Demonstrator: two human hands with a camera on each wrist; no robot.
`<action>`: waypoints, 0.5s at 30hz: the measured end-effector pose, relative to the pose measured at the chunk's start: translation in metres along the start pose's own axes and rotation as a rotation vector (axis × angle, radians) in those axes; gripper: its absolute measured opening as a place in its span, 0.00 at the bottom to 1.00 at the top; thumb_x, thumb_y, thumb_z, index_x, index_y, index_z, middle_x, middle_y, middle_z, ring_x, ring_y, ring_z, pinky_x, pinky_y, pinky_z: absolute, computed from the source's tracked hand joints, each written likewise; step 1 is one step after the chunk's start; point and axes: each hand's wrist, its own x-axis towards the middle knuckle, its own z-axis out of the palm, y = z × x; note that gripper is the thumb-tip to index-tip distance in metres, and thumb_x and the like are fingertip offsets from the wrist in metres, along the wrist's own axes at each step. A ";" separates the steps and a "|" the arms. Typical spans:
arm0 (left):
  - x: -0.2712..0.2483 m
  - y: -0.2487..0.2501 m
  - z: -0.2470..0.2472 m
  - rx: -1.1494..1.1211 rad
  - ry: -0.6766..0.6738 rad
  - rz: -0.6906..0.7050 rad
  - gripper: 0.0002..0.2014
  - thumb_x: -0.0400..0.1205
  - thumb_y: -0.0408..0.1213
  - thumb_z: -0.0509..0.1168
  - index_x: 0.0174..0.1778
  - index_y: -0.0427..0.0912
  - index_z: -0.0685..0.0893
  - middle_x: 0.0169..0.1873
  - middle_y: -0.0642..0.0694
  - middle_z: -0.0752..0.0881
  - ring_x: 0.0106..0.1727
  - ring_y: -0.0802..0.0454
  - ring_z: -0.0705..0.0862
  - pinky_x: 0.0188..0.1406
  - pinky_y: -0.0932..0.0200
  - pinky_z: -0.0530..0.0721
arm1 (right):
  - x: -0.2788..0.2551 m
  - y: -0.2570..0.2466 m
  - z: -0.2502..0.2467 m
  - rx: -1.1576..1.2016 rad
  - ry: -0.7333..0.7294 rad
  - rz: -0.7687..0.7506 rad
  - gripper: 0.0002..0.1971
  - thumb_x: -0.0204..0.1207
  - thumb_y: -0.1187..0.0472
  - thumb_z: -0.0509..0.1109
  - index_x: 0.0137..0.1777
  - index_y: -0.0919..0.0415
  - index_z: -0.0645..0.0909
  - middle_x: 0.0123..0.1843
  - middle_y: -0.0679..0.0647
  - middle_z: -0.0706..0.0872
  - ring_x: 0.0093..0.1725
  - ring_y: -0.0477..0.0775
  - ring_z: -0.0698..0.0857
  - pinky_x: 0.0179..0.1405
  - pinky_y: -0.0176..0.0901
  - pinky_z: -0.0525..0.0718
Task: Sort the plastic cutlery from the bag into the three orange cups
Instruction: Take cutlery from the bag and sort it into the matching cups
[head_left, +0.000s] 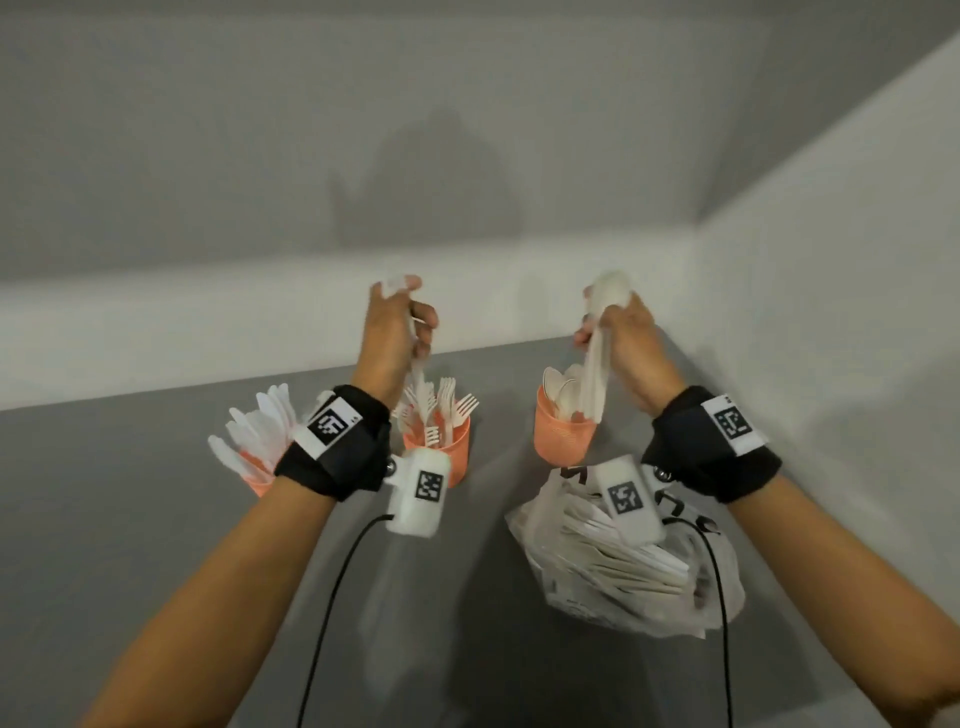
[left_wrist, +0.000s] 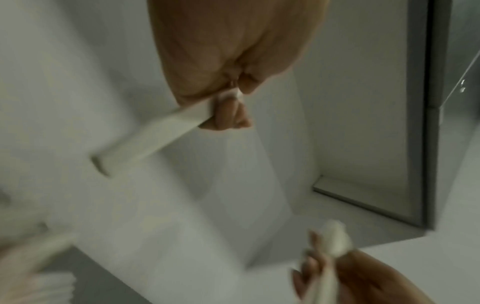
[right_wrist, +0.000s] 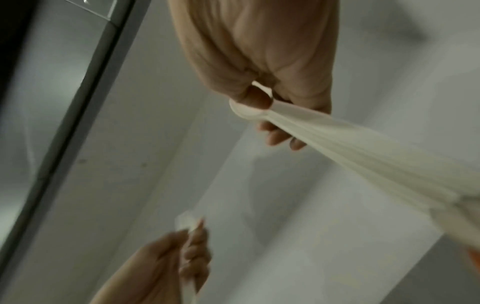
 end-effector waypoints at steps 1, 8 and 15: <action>0.004 0.000 -0.007 0.021 0.050 0.061 0.09 0.85 0.31 0.45 0.51 0.47 0.69 0.31 0.47 0.79 0.25 0.59 0.75 0.25 0.67 0.71 | 0.006 -0.003 -0.008 0.042 0.068 -0.033 0.17 0.69 0.65 0.53 0.58 0.62 0.71 0.36 0.54 0.75 0.33 0.50 0.77 0.41 0.40 0.80; 0.014 -0.039 -0.020 0.331 0.067 0.315 0.09 0.84 0.26 0.47 0.57 0.42 0.63 0.44 0.47 0.84 0.44 0.60 0.82 0.42 0.65 0.74 | 0.030 0.026 -0.027 0.132 0.257 -0.039 0.18 0.66 0.64 0.53 0.56 0.61 0.71 0.41 0.51 0.74 0.38 0.49 0.80 0.49 0.40 0.80; 0.013 -0.073 -0.029 0.484 0.107 0.438 0.05 0.84 0.29 0.55 0.52 0.43 0.68 0.40 0.52 0.83 0.34 0.70 0.80 0.37 0.73 0.76 | 0.038 0.069 -0.025 0.054 0.285 -0.056 0.14 0.64 0.61 0.51 0.49 0.57 0.71 0.42 0.47 0.75 0.38 0.45 0.83 0.41 0.38 0.77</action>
